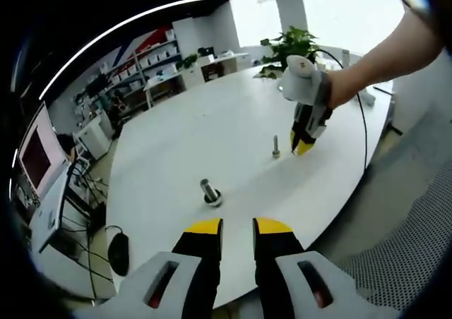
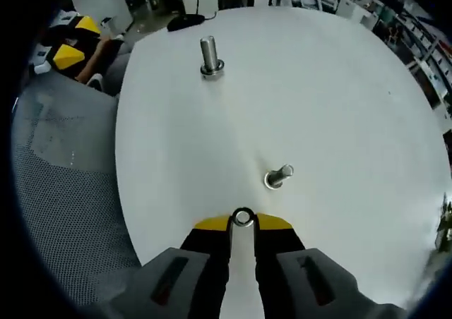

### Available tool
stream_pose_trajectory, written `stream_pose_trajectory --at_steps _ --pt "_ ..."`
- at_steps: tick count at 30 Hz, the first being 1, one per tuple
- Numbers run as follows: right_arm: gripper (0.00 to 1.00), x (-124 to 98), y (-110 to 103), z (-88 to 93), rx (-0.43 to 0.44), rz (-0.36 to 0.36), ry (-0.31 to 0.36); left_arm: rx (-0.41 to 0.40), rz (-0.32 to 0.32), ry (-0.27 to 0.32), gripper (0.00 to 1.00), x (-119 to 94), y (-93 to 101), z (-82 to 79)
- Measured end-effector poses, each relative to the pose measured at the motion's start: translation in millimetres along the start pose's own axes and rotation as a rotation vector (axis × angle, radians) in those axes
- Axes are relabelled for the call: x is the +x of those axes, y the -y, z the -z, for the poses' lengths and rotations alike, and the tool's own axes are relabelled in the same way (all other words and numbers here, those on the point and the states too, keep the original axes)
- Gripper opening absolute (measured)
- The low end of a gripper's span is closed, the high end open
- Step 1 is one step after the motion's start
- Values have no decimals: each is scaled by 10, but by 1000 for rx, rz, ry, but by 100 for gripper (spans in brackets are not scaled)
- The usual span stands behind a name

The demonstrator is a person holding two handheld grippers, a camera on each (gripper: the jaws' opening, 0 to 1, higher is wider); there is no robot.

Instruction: Place the washer onto the threaded stud by aligning its center hole with the stud, sliding it down to the base, and recovering from edge contact or off-axis alignment until the washer reaches the visible bottom stop.

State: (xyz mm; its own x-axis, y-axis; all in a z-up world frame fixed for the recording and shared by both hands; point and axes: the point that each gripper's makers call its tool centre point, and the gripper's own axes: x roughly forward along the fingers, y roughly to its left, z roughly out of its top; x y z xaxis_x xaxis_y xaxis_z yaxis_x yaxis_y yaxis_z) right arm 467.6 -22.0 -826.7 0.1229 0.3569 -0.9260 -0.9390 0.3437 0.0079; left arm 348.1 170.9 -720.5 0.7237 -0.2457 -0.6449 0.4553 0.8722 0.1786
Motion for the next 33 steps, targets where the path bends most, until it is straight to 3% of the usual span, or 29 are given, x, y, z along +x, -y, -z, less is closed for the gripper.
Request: stream_pose_trajectory --at_steps 3,13,20,25,33 --pt "14 -123 128 -104 -12 51 36 0 -2 4 15 -3 -2 -9" --pt "14 -307 160 -407 -66 66 84 0 -2 5 15 -3 -2 -14" --pt "14 -187 182 -456 -103 51 44 -1 -2 2 15 -2 -1 -4" --pt "14 -96 182 -387 -118 39 0 -8 -8 2 15 -8 -13 4" --pt "14 -74 207 -385 -107 32 -6 -7 -7 5 15 -7 -19 -3"
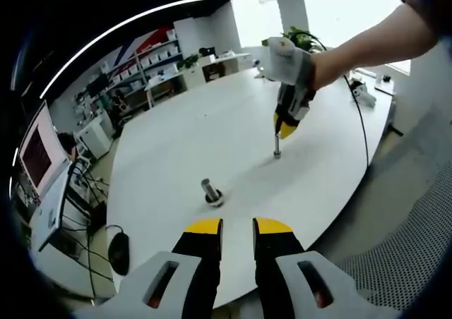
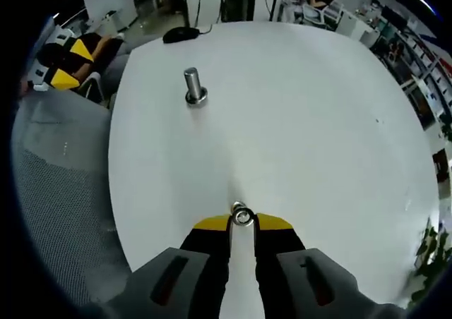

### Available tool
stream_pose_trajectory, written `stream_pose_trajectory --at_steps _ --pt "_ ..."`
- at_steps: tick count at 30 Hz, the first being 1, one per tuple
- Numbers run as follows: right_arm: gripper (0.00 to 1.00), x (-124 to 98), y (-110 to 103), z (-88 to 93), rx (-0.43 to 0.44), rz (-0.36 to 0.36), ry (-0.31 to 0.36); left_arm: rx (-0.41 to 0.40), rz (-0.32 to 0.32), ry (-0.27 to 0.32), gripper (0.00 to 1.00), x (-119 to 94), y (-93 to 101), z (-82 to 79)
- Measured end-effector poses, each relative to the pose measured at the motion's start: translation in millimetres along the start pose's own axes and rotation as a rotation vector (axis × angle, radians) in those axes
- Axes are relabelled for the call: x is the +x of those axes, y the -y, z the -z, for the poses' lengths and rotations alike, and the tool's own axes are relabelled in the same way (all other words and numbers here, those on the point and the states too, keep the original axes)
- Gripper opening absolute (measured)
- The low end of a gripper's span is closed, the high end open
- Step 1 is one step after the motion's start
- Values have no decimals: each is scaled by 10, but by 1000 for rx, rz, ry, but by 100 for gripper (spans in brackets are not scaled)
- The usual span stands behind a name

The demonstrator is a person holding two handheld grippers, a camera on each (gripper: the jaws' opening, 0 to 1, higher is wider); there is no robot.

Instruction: Place the washer onto the threaded stud by aligning its center hole with the stud, sliding it down to the base, and recovering from edge contact or off-axis alignment until the washer reaches the visible bottom stop.

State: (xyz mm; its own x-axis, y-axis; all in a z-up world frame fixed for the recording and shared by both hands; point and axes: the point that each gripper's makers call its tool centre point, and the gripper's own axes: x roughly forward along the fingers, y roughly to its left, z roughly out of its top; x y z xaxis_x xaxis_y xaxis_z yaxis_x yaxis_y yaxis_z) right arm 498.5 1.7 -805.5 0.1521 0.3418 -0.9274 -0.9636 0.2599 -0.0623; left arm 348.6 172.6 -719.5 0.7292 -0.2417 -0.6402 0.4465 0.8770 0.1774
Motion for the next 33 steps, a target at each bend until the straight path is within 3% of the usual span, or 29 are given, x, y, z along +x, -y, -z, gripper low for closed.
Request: stream_pose_trajectory --at_steps 10,20,33 --pt "14 62 -18 -29 -10 -10 -14 -1 1 -4 15 2 3 8" --pt "14 280 24 83 3 -23 -55 1 0 -9 15 5 3 18" --pt "14 406 -9 126 -3 -29 -78 -3 -4 -13 15 11 -1 24"
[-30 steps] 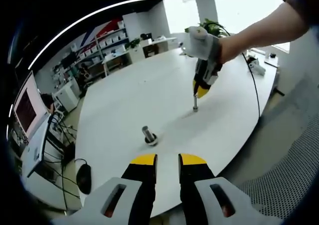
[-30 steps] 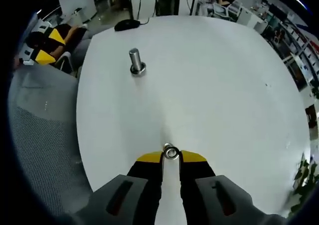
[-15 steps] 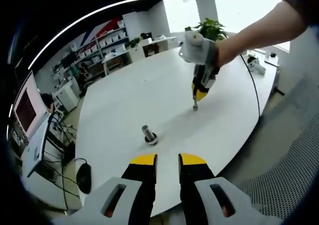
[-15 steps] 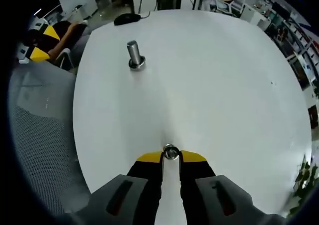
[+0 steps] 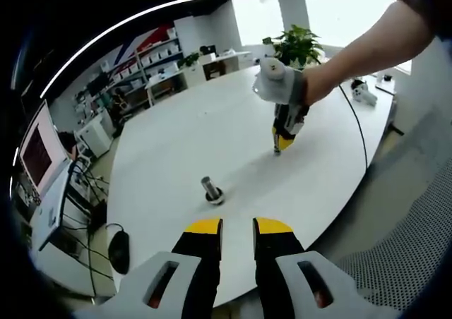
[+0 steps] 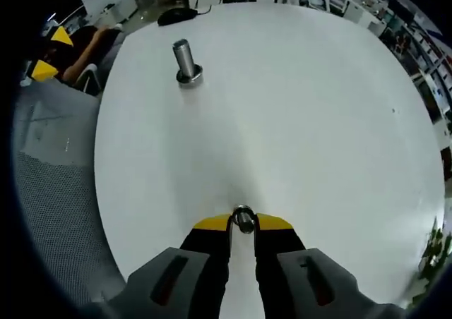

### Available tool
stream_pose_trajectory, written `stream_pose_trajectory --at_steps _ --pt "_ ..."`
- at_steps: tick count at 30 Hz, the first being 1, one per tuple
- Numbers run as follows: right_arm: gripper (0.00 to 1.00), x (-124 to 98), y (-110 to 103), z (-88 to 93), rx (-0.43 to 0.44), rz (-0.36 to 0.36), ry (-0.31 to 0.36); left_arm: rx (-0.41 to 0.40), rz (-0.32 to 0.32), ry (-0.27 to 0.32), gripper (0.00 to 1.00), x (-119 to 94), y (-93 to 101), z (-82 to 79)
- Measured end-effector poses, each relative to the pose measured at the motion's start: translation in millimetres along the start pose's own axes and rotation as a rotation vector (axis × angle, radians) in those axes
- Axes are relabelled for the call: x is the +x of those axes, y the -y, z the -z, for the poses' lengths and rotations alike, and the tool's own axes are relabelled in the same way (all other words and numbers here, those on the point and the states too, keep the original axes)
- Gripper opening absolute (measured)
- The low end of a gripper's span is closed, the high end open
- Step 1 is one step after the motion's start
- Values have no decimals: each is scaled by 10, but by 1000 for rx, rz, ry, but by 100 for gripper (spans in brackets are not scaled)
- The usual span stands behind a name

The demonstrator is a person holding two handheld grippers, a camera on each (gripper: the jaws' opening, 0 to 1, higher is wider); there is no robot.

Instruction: Place the washer onto the threaded stud by aligning its center hole with the stud, sliding it down to the base, and recovering from edge contact or off-axis alignment until the washer reaches the visible bottom stop.

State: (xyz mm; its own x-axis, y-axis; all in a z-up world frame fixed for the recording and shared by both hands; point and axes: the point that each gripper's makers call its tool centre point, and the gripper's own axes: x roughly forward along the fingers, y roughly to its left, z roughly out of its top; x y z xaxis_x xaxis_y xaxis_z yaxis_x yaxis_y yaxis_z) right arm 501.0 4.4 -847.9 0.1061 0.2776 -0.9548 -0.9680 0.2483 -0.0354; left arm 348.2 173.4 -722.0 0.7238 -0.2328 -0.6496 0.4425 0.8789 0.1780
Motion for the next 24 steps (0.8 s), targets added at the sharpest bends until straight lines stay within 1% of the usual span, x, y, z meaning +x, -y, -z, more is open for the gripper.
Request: stream_pose_trajectory --at_steps 8,17,20,24 --pt "14 51 -42 18 0 -3 0 0 1 -5 15 5 -1 9" --pt "14 50 -38 5 18 -1 9 1 3 -10 15 7 -1 18" --pt "14 48 -34 -4 30 3 24 1 2 -12 15 7 1 22" --pt "16 30 -34 41 45 5 30 3 3 -13 15 13 3 23"
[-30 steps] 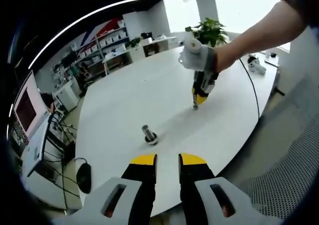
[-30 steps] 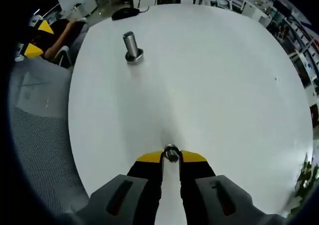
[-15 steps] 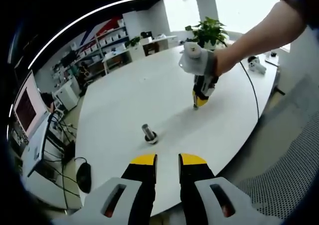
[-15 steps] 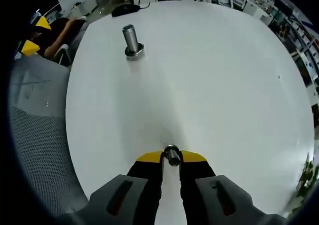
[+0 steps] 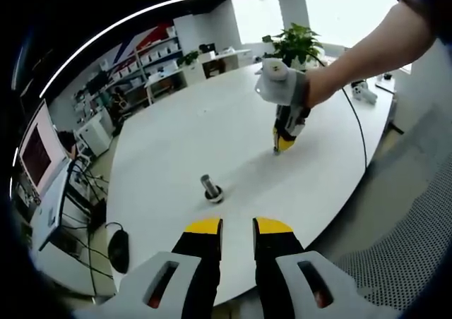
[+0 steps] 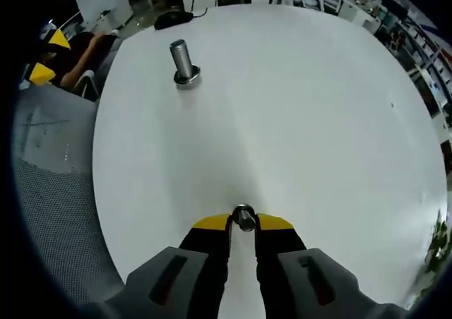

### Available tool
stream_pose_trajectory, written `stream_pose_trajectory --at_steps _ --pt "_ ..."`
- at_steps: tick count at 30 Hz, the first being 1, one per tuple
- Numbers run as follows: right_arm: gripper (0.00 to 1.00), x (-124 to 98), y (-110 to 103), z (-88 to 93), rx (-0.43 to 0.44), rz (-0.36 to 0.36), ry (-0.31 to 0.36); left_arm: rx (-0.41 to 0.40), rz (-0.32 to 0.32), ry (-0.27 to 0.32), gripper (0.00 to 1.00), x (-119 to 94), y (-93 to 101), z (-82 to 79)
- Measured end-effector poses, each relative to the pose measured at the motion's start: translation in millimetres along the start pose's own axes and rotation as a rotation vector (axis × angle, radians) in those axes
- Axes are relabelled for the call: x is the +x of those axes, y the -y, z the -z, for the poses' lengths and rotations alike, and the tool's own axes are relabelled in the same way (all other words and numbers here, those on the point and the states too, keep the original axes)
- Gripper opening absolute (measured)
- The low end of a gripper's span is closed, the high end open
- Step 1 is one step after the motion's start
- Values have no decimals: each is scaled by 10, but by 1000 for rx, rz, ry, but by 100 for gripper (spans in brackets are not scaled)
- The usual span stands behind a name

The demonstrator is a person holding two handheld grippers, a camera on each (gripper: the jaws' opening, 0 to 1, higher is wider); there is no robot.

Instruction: Place the washer onto the threaded stud by aligning its center hole with the stud, sliding it down to the base, and recovering from edge contact or off-axis alignment until the washer reaches the visible bottom stop.

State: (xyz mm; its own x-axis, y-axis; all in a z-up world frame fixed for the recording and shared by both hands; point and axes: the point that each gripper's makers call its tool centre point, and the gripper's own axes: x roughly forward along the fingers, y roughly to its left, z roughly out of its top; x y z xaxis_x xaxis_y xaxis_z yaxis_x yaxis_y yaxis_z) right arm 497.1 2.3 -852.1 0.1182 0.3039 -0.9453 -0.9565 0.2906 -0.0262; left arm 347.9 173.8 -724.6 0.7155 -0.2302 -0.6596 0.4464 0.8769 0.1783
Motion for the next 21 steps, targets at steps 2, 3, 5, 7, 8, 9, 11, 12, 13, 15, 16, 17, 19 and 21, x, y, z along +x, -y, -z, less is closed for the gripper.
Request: stream_pose_trajectory --at_steps 2,3,5,7,8,9,11,12,13,15,16,17,19,21 --pt "17 -24 -8 10 8 -1 8 2 1 -1 15 -1 7 -2" --pt "18 -41 -1 25 14 2 10 4 2 -1 15 0 9 -3" --pt "19 -54 13 40 30 5 17 6 3 -2 15 2 15 -3" --pt "19 -79 23 55 51 5 31 6 3 -2 15 2 15 -5" --pt "19 -104 17 60 55 8 38 6 4 0 15 1 16 -8" --pt "19 -120 13 62 56 11 42 6 3 2 15 0 15 -10" --pt "19 -152 9 63 68 12 55 5 3 3 15 -2 16 -9" --pt "19 -168 3 56 82 12 66 6 4 3 15 -2 15 -8" --pt "19 -202 -16 27 110 11 95 3 3 3 15 -3 8 -7" --pt "19 -273 -55 -16 134 10 140 -3 3 9 15 -5 4 -21" --pt "19 -298 -70 -23 135 12 152 -2 5 10 15 -4 8 -25" --pt "19 -336 -90 -16 136 18 165 1 8 10 15 -2 16 -24" --pt "19 -398 -115 -13 152 33 194 6 17 7 15 4 40 -21" --pt "19 -442 -149 3 159 35 212 12 20 13 15 1 47 -34"
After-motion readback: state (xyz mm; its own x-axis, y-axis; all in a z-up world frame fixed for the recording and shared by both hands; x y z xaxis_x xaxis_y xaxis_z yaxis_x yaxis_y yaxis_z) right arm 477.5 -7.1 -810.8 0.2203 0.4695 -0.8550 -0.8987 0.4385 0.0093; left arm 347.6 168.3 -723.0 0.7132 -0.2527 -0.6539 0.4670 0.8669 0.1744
